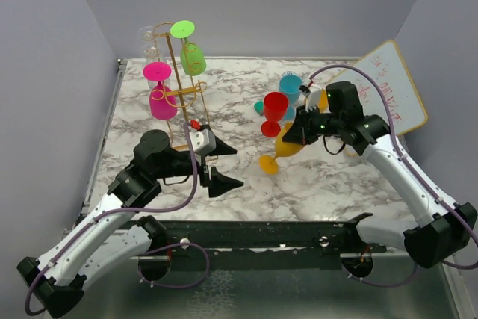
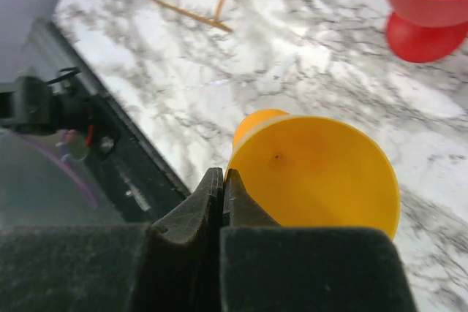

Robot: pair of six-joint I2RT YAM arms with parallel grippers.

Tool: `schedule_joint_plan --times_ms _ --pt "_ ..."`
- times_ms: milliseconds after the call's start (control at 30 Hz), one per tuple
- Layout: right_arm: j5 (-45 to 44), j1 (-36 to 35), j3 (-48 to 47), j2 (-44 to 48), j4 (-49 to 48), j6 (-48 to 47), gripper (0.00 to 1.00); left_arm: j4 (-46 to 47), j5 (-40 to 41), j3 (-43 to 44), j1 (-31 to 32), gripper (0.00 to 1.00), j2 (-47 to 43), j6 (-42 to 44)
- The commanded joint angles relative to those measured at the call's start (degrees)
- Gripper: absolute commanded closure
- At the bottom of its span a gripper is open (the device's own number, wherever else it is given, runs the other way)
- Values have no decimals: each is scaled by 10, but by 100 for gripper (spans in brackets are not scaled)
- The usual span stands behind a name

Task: Take the wine glass off the wine glass rack
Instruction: Place the wine glass at the center of the board.

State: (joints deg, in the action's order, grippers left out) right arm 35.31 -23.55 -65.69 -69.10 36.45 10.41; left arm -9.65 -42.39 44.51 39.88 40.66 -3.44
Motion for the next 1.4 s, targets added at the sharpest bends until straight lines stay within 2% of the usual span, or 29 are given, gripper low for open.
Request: schedule_joint_plan --times_ms 0,67,167,367,533,633,833,1033,1267,1367 --pt "-232 -32 -18 14 30 2 99 -12 40 26 -1 1 1 -12" --pt "-296 -35 -23 9 36 5 100 -14 42 27 -1 1 3 -14" --pt "-346 -36 -20 9 20 8 100 -13 40 23 -1 1 2 -19" --pt "-377 -36 -1 -4 -56 14 99 -16 36 17 -1 1 -12 -28" --pt "-417 -36 -30 -64 -49 22 99 -17 72 22 -1 1 -33 -45" --pt "-433 -36 -58 -98 -25 20 100 -17 66 35 -1 1 -43 -58" --pt "-399 -36 -68 -123 -33 -3 99 -24 82 49 -1 1 -58 -59" --pt "-438 -36 -75 -139 -26 -12 100 -48 192 87 -1 1 -46 -73" --pt "-424 -36 -91 -167 -21 -18 99 -119 226 145 -1 1 -3 -72" --pt "-423 -36 -94 -178 -16 -19 95 -121 249 146 -1 1 -14 -75"
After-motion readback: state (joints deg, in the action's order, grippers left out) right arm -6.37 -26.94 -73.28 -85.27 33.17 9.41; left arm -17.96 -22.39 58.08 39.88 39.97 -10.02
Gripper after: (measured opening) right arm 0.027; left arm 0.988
